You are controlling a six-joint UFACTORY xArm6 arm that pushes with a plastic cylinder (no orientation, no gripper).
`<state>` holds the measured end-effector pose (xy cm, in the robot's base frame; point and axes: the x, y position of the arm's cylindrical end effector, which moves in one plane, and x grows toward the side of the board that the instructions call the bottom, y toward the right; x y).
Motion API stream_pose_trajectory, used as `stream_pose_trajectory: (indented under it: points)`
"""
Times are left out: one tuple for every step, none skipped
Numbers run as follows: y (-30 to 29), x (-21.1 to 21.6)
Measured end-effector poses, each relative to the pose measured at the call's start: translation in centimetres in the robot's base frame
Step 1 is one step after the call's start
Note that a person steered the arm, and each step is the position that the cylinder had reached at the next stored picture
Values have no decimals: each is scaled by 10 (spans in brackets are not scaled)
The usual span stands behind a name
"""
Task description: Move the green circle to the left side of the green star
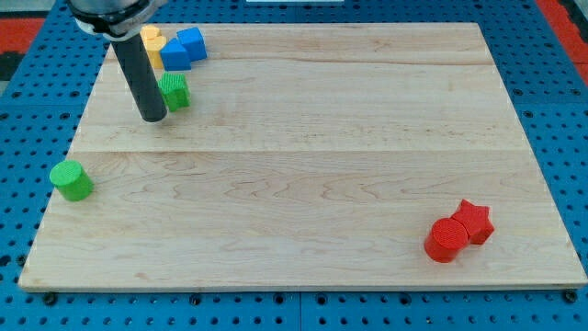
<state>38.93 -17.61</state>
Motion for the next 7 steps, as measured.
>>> stream_pose_trajectory:
  points:
    - [23,-21]
    - [22,-54]
    - [21,-62]
    - [51,6]
    - [50,98]
    - [-20,145]
    - [-97,140]
